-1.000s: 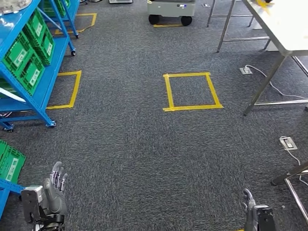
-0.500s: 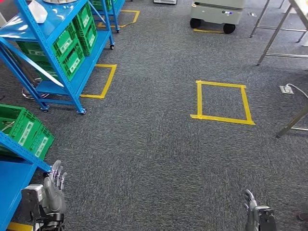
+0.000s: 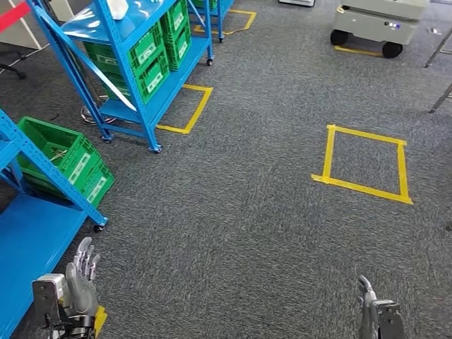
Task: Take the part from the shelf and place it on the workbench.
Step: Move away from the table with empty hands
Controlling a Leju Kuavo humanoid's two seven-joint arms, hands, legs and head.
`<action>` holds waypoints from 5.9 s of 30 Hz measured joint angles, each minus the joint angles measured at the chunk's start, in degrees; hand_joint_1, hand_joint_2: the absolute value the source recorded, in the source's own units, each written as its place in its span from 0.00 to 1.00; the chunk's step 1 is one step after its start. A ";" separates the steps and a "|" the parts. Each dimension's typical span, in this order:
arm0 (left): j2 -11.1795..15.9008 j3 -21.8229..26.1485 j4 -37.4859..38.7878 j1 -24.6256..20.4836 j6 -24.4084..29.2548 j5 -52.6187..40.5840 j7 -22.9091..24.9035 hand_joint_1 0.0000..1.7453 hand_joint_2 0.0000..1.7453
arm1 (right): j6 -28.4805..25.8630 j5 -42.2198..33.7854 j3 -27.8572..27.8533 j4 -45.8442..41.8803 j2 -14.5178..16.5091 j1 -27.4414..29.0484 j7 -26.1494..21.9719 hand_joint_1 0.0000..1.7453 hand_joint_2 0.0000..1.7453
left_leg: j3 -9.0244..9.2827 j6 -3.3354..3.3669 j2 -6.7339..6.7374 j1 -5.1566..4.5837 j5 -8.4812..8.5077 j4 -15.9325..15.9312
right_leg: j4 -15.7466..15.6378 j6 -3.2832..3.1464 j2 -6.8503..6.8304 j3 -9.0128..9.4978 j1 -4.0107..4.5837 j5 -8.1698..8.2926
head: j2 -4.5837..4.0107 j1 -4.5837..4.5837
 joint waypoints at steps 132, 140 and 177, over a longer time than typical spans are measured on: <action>-1.01 1.43 1.38 0.03 -0.31 -0.75 -4.81 0.00 0.00 | -5.14 -0.97 2.69 -6.91 -0.78 3.25 3.39 0.00 0.00 | 0.42 2.51 -4.28 -0.11 -0.44 -0.55 | 16.74 1.11 6.66 -7.16 -0.33 -10.68 | 0.00 1.48; -1.00 1.44 1.43 0.04 -0.49 -0.91 -4.32 0.00 0.00 | -5.20 -1.84 3.03 -7.04 -0.94 3.46 3.60 0.00 0.00 | 8.08 1.09 -1.39 -0.83 -6.53 -0.75 | 3.59 -0.64 3.94 -6.21 0.35 1.96 | -0.01 1.73; -0.39 3.60 41.33 -4.94 -9.74 -1.36 12.58 0.00 0.00 | 3.09 0.67 0.86 32.51 1.07 -7.51 10.62 0.00 0.00 | -3.55 1.92 -4.67 -0.07 2.81 0.19 | -1.82 1.29 7.20 4.60 -0.65 -4.24 | 0.00 1.50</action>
